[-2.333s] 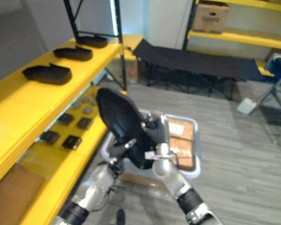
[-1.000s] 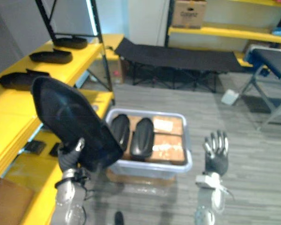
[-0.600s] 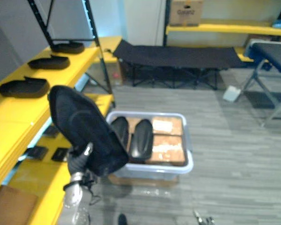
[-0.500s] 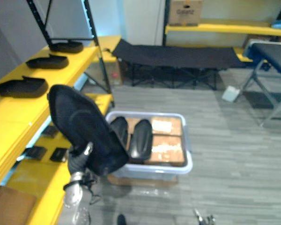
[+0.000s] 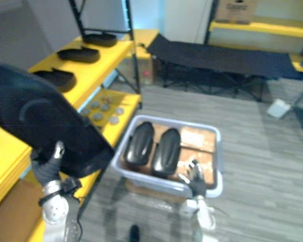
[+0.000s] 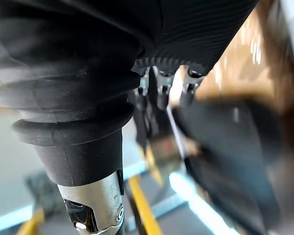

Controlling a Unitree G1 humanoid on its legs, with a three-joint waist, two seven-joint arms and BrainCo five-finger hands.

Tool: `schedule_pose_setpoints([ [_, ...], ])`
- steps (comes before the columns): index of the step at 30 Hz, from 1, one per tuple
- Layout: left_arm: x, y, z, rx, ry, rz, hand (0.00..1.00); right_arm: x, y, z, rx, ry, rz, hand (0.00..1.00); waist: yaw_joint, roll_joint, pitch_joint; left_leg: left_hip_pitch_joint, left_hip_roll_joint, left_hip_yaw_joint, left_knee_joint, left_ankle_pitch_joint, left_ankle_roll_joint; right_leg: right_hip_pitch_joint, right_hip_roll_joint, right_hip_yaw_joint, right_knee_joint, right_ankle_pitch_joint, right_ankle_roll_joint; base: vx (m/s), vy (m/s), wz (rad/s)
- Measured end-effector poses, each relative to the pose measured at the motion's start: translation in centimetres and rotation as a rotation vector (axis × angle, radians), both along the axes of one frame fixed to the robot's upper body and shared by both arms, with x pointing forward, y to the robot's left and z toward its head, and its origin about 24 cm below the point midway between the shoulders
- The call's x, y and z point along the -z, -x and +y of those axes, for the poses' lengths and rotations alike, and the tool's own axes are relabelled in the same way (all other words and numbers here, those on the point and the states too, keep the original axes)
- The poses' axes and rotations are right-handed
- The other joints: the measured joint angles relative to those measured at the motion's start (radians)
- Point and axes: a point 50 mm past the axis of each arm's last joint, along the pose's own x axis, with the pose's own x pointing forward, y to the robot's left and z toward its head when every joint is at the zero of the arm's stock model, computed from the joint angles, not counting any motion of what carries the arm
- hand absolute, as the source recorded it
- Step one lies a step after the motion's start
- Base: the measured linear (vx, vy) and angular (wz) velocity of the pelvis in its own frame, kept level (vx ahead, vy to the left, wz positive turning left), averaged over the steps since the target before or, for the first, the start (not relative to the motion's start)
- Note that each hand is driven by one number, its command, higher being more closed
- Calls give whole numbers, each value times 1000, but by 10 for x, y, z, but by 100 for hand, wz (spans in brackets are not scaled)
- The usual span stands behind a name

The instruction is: Walk over and take plastic housings, then place them on the shelf

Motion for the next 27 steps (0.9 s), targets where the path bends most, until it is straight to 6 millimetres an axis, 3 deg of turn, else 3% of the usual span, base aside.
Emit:
schedule_pose_setpoints([
  [2, -3, 15, 11, -77, 10, -13, 100, -7, -8, 10, -50, 13, -33, 0, 37, -13, 9, -21, -12, -40, 0, 9, 1, 1, 1, -44, 7, -8, -10, -40, 30, 59],
  [7, 8, 48, 30, -203, 24, 32, 100, -26, -25, 21, -89, 38, -118, 0, 93, -36, 24, -14, -20, -73, 2, 18, 11, 18, -8, -73, 46, -12, -17, -14, 31, 30],
  [12, 13, 64, 38, -270, 28, 58, 100, -44, -36, 23, -95, 33, -197, 0, 113, -33, 32, -3, -20, -89, 3, 11, 14, 23, -12, -65, 71, -57, -45, -56, 7, 1],
  [18, 18, 71, 38, -230, 37, 82, 100, -38, -34, 16, -103, 60, -148, 0, 111, -3, 52, -6, -12, -148, 6, 40, -11, 58, 16, -117, 87, -79, -7, -92, -58, 39],
  [19, 22, 71, 38, -188, 93, 64, 100, -34, -28, 7, -56, 80, -113, 0, 107, 14, 63, -11, 7, -59, 7, 16, 19, 97, 32, -199, 74, -74, 12, -131, -46, 107],
  [21, 24, 69, 36, -162, 120, 47, 100, -34, -24, -1, -22, 105, -107, 0, 98, 15, 62, -20, 25, 23, 7, 2, 34, 112, 37, -253, 70, -67, 23, -123, -24, 101],
  [22, 27, 69, 34, -148, 138, 42, 100, -35, -22, -9, 2, 125, -108, 0, 97, 21, 66, -32, 37, 79, 9, -15, 45, 114, 25, -287, 69, -68, 22, -115, 57, 87],
  [23, 31, 69, 33, -132, 144, 55, 100, -36, -23, -17, 27, 140, -109, 0, 96, 29, 79, -82, 65, 159, 117, -40, 76, 99, -3, -311, 101, -87, 8, -67, 83, 63],
  [24, 33, 70, 33, -133, 149, 62, 100, -37, -24, -21, 41, 150, -111, 0, 95, 41, 84, -92, 86, 186, 199, -50, 88, 92, -22, -308, 133, -101, 18, -26, 87, 33],
  [26, 30, 64, 29, -105, 146, 40, 100, -37, -22, -27, 64, 157, -106, 0, 81, 52, 83, -82, 74, 188, 217, -74, 26, 91, -53, -295, 194, -115, 33, 27, 82, 12],
  [27, 28, 59, 26, -85, 144, 24, 100, -38, -22, -27, 68, 155, -110, 0, 81, 51, 84, -77, 67, 189, 215, -76, 28, 96, -62, -294, 198, -110, 40, 15, 101, 11],
])
